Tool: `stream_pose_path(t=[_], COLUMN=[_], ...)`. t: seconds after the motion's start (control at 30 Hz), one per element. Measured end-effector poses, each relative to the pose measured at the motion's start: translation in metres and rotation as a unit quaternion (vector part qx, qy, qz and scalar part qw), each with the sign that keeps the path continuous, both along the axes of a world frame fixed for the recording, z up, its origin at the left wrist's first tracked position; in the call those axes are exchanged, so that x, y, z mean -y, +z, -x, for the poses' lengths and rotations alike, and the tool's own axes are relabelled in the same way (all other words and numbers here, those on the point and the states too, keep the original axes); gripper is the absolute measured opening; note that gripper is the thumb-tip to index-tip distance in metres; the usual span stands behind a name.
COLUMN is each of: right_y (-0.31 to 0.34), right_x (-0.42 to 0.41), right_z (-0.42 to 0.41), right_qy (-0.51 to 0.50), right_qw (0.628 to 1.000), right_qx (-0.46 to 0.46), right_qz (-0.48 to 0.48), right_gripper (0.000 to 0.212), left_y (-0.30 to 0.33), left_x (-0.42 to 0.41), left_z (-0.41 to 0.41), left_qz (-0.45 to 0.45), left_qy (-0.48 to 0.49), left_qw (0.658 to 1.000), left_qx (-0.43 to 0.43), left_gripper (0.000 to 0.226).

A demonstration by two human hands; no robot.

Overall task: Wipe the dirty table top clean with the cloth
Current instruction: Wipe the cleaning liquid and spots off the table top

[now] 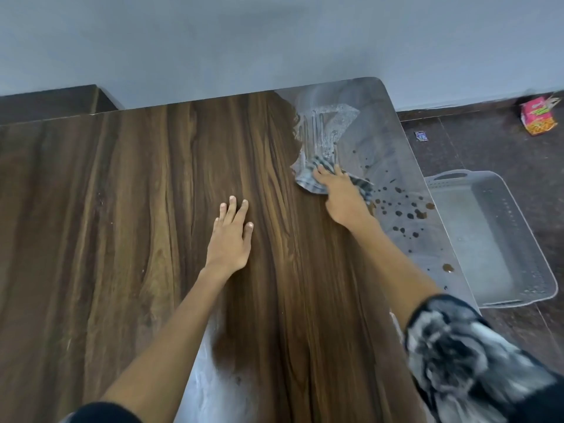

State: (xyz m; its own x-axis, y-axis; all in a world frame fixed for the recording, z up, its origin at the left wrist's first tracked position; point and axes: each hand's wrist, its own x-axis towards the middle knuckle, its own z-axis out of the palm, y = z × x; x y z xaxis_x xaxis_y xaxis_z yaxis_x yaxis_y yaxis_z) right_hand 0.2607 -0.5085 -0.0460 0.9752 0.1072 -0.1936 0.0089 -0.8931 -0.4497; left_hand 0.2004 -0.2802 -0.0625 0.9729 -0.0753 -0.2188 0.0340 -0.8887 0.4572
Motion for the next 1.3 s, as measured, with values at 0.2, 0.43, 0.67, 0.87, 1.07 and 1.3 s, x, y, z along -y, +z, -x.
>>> stream_pose_path(t=[0.2, 0.43, 0.67, 0.87, 1.07, 1.3], right_y=[-0.008, -0.008, 0.0, -0.011, -0.003, -0.005], right_x=[-0.045, 0.015, -0.046, -0.021, 0.003, -0.044], right_z=[0.037, 0.024, -0.055, 0.02, -0.07, -0.039], right_qy=[0.135, 0.045, 0.007, 0.175, -0.012, 0.124], right_qw=[0.99, 0.998, 0.999, 0.982, 0.999, 0.99], right_qx=[0.025, 0.033, 0.031, 0.057, 0.051, 0.054], right_qz=[-0.034, -0.028, -0.027, -0.042, 0.011, -0.029], right_gripper=[0.075, 0.077, 0.069, 0.073, 0.067, 0.07], left_y=[-0.001, -0.004, -0.008, -0.009, -0.008, -0.016], left_x=[0.004, 0.002, 0.005, 0.002, 0.001, 0.004], left_z=[-0.019, -0.032, -0.049, -0.072, -0.087, -0.087], left_qz=[0.013, 0.014, 0.001, 0.001, -0.018, -0.049], left_qy=[0.005, -0.004, -0.005, 0.004, -0.018, 0.0], left_qw=[1.0, 1.0, 1.0, 1.0, 0.999, 0.997], left_qx=[0.005, 0.006, 0.016, 0.024, 0.032, 0.061], left_gripper=[0.048, 0.049, 0.049, 0.048, 0.048, 0.048])
